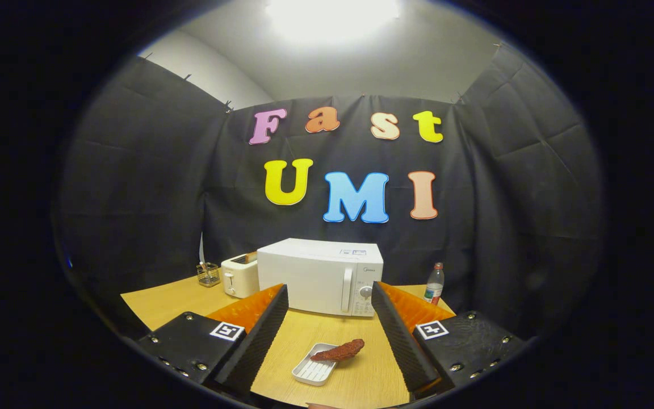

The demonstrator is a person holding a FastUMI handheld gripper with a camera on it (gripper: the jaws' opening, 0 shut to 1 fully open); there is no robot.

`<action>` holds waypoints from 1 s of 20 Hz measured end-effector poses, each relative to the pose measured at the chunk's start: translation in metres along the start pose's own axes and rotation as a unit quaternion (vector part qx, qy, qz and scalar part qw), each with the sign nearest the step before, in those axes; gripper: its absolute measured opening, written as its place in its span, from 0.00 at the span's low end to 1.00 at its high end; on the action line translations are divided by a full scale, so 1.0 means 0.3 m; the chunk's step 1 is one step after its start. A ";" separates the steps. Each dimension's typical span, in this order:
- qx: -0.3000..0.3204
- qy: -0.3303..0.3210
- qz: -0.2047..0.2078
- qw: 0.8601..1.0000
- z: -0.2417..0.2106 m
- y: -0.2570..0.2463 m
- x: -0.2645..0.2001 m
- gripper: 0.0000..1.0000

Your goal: Open the microwave, put the food inside, and close the microwave door.

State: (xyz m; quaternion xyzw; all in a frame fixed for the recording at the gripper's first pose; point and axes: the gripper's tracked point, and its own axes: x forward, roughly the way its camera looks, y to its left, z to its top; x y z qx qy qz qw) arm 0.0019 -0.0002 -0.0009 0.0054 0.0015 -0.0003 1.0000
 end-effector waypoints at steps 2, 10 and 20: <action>-0.001 0.000 0.001 1.000 0.001 0.003 -0.005 0.94; -0.004 0.003 0.004 1.000 -0.009 0.017 0.010 0.94; -0.004 0.009 0.003 1.000 -0.036 0.031 0.045 0.94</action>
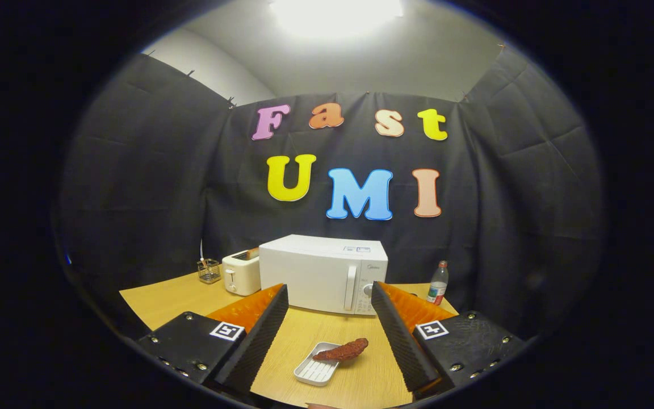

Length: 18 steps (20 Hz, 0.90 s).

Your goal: Open the microwave, put the food inside, and close the microwave door.

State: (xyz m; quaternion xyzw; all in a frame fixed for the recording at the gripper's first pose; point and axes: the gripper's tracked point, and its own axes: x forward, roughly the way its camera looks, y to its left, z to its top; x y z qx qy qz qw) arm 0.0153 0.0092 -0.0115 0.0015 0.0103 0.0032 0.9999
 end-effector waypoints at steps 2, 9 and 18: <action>0.003 0.004 0.004 1.000 -0.013 0.008 0.013 0.94; -0.001 0.006 0.005 1.000 -0.044 0.022 0.072 0.95; 0.010 -0.004 0.013 1.000 -0.077 0.055 0.185 0.95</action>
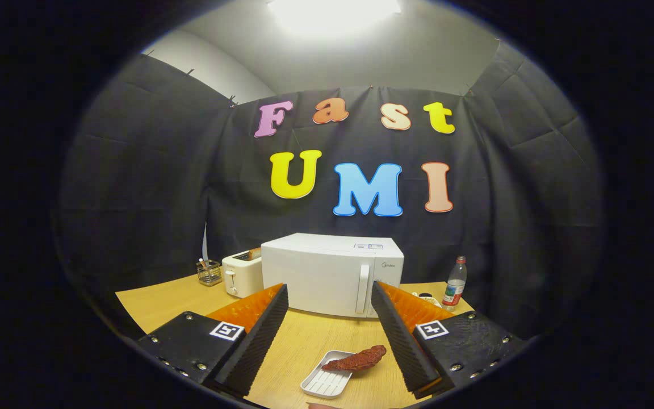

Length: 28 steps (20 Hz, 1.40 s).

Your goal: Open the microwave, put the food inside, and close the microwave door.

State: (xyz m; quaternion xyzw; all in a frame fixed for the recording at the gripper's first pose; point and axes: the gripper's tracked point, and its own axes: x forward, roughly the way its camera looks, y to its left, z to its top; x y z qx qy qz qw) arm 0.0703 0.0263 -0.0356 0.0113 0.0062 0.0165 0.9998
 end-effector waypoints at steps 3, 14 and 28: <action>0.011 -0.008 0.002 1.000 -0.005 0.001 0.054 0.95; 0.040 0.015 -0.020 0.999 -0.156 -0.082 0.344 0.95; 0.080 0.058 -0.075 0.992 -0.379 -0.234 0.764 0.94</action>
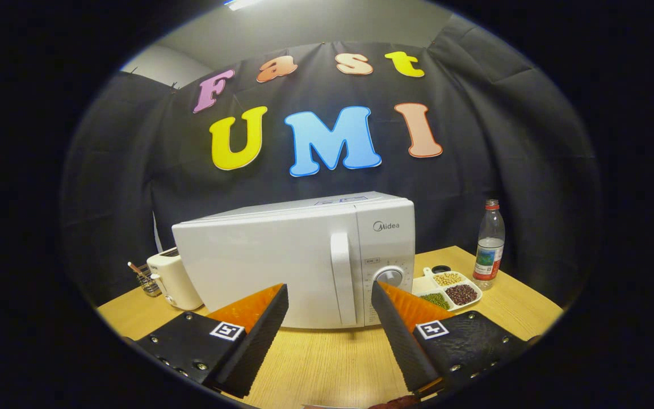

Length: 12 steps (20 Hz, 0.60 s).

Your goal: Open the microwave, put the food inside, and close the microwave door.

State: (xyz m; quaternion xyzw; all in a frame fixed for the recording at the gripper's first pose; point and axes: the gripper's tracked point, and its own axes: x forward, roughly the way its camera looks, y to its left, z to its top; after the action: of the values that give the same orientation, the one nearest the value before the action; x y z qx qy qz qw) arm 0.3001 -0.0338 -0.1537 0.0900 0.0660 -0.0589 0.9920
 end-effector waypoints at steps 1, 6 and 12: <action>0.001 0.002 -0.003 1.000 -0.010 -0.004 0.030 0.94; -0.016 -0.007 -0.010 1.000 -0.003 -0.009 0.143 0.92; -0.052 -0.002 -0.024 0.998 -0.053 -0.010 0.246 0.73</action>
State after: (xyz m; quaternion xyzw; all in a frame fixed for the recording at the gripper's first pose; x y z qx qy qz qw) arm 0.3704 -0.0417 -0.1801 0.0365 0.0694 -0.0789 0.9938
